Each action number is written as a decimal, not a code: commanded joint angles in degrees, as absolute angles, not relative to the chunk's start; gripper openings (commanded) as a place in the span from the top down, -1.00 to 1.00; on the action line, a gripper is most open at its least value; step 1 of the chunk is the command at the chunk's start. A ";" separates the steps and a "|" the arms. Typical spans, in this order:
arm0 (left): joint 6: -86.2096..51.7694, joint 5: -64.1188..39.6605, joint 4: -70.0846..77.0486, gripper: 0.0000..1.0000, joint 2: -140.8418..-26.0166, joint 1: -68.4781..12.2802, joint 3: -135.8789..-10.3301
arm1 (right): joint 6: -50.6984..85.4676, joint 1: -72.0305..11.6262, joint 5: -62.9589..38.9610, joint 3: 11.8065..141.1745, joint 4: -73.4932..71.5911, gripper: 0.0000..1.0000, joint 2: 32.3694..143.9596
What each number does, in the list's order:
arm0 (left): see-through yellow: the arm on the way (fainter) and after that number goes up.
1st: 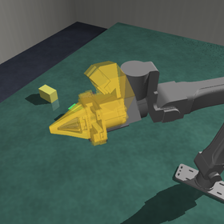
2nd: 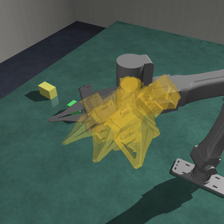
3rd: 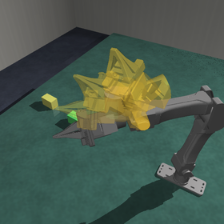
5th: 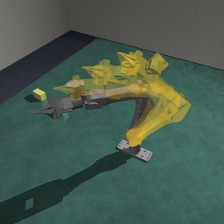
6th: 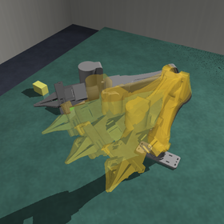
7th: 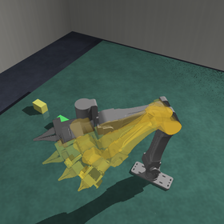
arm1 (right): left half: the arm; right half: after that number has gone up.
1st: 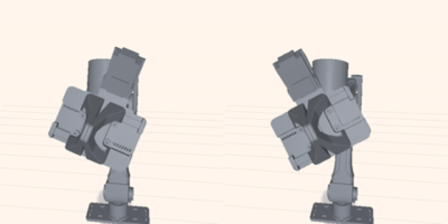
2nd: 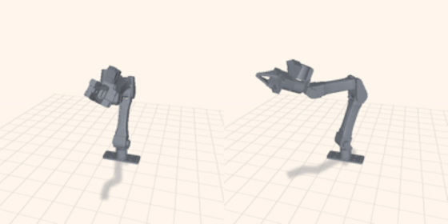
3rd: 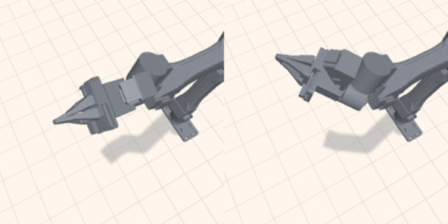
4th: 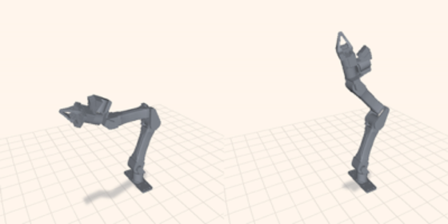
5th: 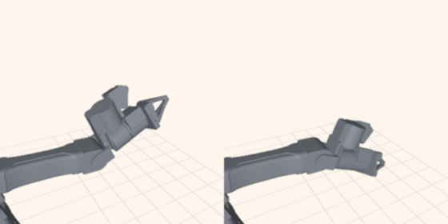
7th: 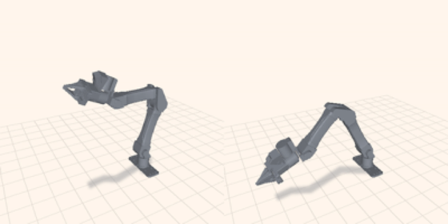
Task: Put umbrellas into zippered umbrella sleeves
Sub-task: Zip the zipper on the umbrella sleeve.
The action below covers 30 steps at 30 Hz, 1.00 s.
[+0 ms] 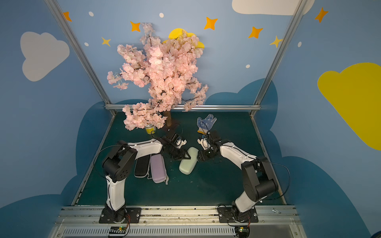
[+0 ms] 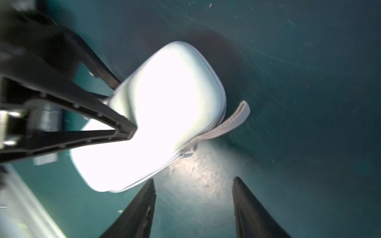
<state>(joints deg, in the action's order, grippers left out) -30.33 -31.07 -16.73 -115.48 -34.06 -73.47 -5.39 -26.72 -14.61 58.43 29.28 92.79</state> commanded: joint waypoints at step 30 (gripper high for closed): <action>-29.60 -28.48 -19.97 0.09 -121.16 -32.78 -74.00 | -22.80 -34.85 -3.17 62.01 29.80 0.40 101.21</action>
<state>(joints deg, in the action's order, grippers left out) -29.78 -34.35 -17.93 -117.30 -32.97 -74.81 -21.82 -34.30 -3.44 61.12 30.20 101.78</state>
